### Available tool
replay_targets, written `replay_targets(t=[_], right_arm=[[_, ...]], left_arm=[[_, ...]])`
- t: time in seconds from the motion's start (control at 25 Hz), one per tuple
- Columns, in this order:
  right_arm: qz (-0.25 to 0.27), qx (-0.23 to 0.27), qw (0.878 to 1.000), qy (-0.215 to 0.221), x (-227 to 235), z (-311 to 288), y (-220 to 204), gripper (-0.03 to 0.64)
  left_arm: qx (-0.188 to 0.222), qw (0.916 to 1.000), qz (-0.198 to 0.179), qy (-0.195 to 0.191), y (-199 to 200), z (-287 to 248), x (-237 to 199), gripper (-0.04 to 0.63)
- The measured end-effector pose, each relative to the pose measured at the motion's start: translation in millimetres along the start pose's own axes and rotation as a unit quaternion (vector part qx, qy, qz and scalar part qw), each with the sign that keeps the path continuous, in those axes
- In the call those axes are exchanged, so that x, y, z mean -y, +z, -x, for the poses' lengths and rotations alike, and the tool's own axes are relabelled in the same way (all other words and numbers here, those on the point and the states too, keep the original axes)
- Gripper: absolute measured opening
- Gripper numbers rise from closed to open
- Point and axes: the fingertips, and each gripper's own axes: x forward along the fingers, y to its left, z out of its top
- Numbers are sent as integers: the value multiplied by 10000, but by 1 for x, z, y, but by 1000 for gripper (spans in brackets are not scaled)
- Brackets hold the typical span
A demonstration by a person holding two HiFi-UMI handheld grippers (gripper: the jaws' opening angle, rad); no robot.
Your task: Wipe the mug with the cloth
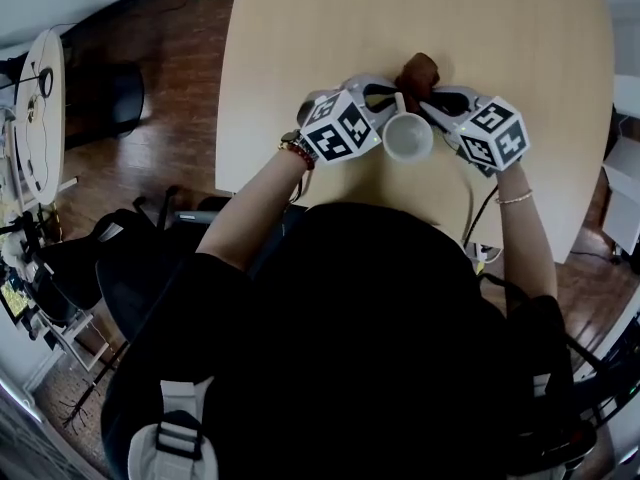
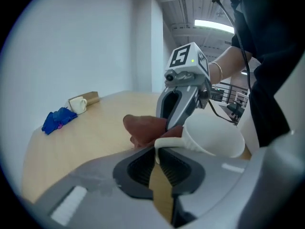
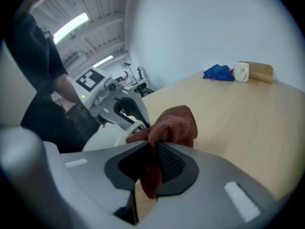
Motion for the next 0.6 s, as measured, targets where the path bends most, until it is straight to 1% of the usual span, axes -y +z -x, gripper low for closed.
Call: replay_targets(t=[0.08,0.16,0.24,0.32,0.48,0.6], right_arm=[[90,109,9985,520,-11,14,8,52],[272,38,9965,786,-16,25,11,52],[383,25,9949,931,-17,34,15,52],[390,131,9933,1084,-19,42,20,52],[148,413,9876,1509,-29,55,29,51],[-50,419,9865,1583,-30,47,24,51]], left_arm=[[-7,10000,29,11,-1,2,-1,35],[-28,10000,39,22,-3,3,-1,35],[-56,10000,23,37,-3,2,-1,35],[-85,10000,11,50,-2,1,0,35],[-100,9999,11,38,0,2,0,35],[-119,9999,-23,39,-1,3,0,35]])
